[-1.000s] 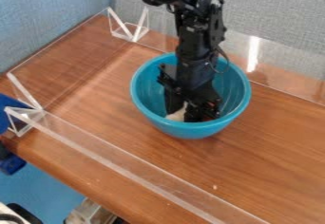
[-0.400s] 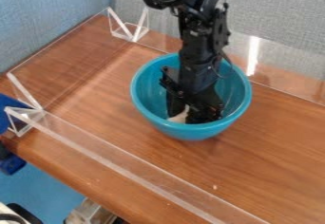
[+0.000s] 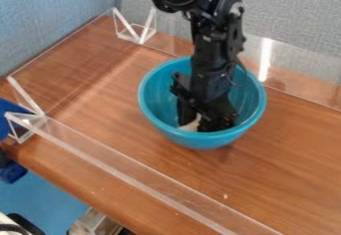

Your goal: Remove the mushroom from inside the blue bowl and put it on the table

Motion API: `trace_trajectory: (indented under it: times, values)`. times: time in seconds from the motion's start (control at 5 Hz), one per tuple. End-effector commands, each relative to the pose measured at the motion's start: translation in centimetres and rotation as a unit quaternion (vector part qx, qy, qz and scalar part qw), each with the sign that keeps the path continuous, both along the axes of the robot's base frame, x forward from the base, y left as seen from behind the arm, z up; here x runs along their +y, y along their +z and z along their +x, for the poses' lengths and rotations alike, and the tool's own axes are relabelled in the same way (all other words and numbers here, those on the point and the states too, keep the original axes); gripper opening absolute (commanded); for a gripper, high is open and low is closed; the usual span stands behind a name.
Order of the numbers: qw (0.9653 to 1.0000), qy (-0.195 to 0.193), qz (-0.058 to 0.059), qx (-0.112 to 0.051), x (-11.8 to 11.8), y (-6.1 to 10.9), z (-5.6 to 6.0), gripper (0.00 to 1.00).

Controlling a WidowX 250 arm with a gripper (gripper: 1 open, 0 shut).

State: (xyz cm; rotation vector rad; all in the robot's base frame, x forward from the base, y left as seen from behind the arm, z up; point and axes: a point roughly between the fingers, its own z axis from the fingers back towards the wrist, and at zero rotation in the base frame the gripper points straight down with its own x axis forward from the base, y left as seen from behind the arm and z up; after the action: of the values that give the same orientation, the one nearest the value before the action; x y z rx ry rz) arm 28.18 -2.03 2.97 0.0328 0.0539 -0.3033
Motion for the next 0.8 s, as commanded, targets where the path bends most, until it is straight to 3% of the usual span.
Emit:
trace_trajectory:
  times: [0.0,0.6]
  values:
    - [0.9995,-0.029,-0.005,-0.007,-1.48,0.31,-0.22,0.0]
    - [0.9992,-0.036,-0.009,-0.014,-1.12,0.94,-0.33,0.0]
